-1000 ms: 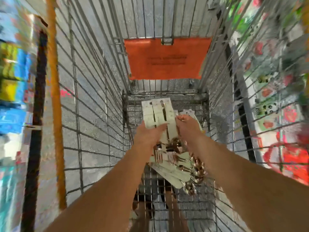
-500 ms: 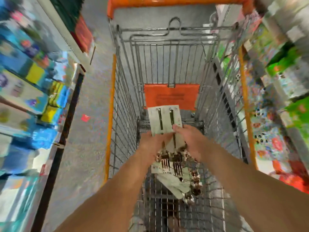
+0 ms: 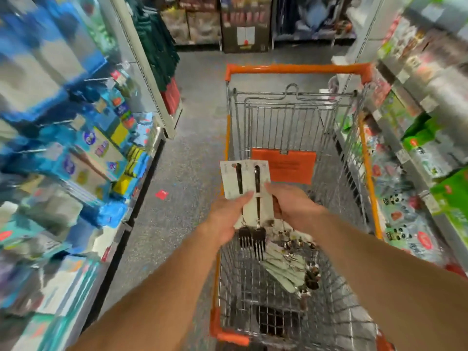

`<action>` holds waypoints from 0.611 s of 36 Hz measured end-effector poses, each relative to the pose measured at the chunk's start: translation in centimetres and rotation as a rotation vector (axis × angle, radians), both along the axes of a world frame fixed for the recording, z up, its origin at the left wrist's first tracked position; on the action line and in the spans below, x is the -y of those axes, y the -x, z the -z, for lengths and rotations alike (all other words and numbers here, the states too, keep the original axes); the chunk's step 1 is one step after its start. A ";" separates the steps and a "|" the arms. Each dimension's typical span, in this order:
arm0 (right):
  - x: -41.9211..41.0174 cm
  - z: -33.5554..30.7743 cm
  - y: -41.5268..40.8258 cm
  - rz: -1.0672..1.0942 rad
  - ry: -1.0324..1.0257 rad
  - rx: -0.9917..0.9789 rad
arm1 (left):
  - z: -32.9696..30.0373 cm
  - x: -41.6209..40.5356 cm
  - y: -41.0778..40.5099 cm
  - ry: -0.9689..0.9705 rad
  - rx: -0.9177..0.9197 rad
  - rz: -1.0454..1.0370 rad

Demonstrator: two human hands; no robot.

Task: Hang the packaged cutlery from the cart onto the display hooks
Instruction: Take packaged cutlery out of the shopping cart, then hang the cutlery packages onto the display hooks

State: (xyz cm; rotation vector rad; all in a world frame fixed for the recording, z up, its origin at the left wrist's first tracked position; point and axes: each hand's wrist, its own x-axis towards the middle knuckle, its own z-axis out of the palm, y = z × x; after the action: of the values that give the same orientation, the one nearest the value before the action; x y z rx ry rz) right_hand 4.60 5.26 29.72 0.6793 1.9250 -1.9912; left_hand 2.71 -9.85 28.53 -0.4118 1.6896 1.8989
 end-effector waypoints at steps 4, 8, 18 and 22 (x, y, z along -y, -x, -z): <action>3.2 -3.0 -0.3 -0.087 0.004 -0.057 | -3.0 3.2 -1.2 -0.032 -0.071 -0.061; 7.0 -6.3 -0.5 -0.129 -0.058 -0.122 | -5.4 6.4 -2.3 -0.014 -0.182 -0.117; 14.9 -9.3 0.5 -0.280 0.092 -0.136 | -9.4 13.9 -5.2 -0.041 -0.231 -0.479; 19.3 -10.5 0.1 -0.436 0.145 -0.146 | -10.9 17.7 -7.2 -0.067 -0.298 -0.638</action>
State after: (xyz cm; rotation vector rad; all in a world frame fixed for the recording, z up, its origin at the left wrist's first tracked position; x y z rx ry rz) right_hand 4.48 -14.03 40.20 0.0663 1.7901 -1.9107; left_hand 9.89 -27.54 39.44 -0.7400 1.8147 2.5716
